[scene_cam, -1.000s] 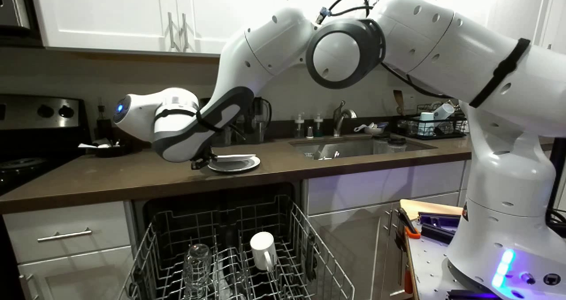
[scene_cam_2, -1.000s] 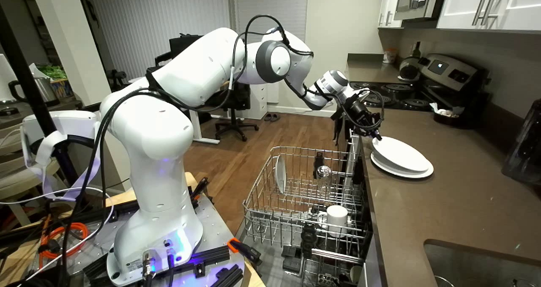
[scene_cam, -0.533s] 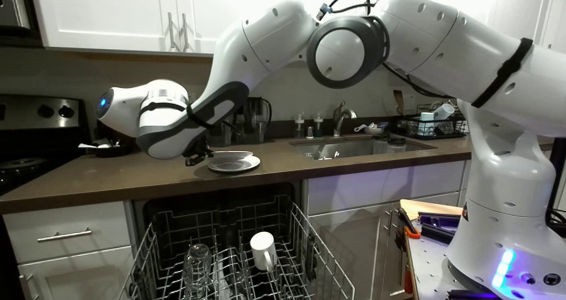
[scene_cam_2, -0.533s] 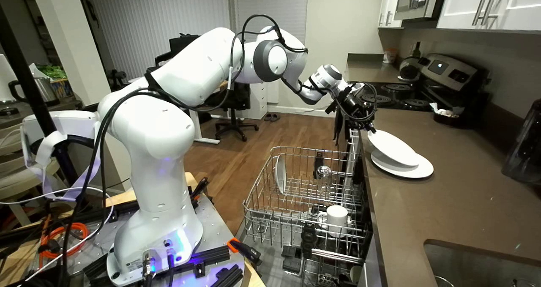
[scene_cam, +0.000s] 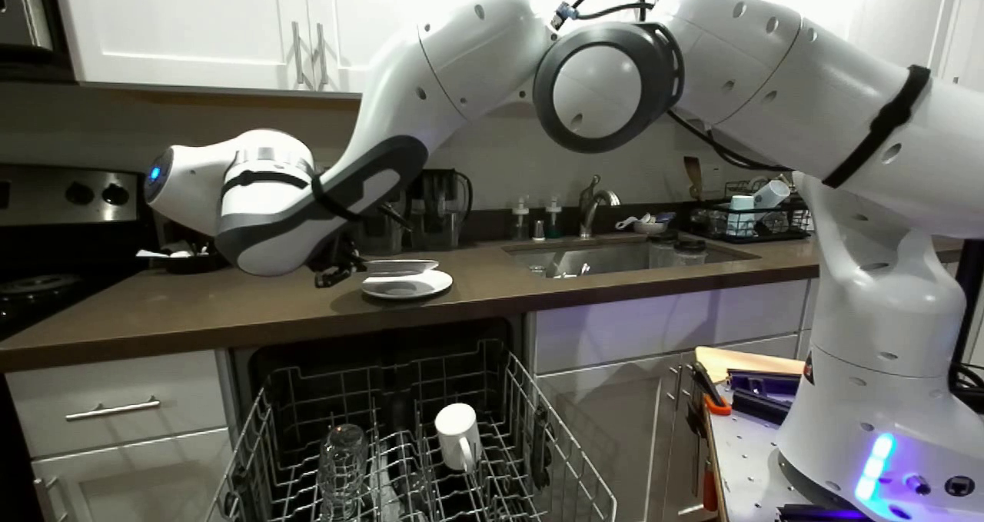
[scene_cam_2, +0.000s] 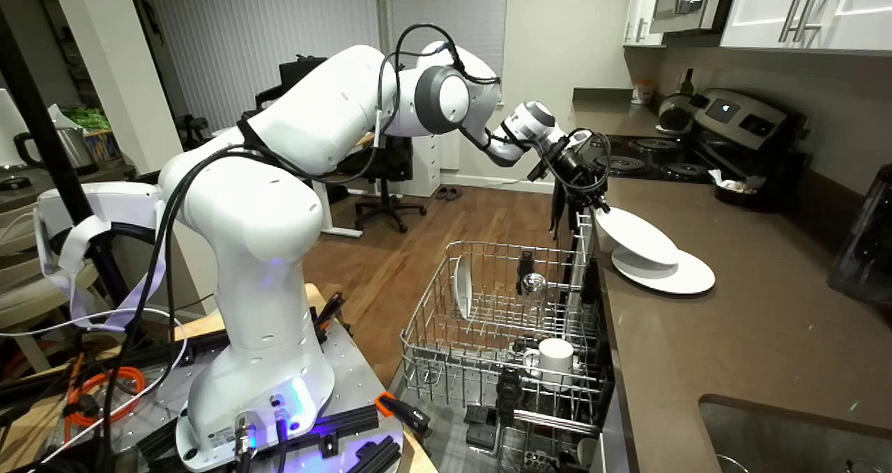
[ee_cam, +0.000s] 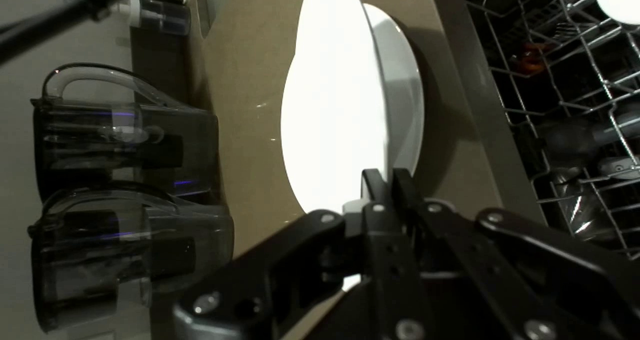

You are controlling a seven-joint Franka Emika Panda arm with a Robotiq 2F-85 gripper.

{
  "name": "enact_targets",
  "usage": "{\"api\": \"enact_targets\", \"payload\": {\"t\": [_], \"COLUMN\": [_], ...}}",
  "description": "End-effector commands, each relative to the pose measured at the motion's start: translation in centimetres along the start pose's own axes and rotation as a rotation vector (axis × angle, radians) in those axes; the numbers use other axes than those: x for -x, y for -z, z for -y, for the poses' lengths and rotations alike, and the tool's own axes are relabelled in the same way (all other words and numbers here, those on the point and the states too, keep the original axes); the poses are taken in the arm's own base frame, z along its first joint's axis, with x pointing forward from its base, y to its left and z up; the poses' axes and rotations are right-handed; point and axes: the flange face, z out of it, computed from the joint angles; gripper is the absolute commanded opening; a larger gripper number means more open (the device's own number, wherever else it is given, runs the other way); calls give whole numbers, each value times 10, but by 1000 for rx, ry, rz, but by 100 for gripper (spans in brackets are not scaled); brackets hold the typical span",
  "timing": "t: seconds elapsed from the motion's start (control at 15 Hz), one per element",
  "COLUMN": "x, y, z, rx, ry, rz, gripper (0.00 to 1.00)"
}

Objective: Pick a plate on the counter and put it in the rack

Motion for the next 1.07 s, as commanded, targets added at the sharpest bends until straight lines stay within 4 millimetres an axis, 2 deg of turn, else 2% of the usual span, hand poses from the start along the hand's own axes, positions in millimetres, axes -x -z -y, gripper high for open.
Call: {"api": "enact_targets", "payload": {"t": [0.0, 0.2, 0.27, 0.67, 1.0], "x": [6, 8, 1, 2, 7], "y": [13, 17, 7, 11, 20], "z": [-23, -33, -13, -20, -9], "rx": [16, 10, -3, -6, 0], "ry": [3, -8, -17, -25, -6], "rz": [18, 8, -5, -10, 5], "gripper": [7, 7, 7, 5, 5]}}
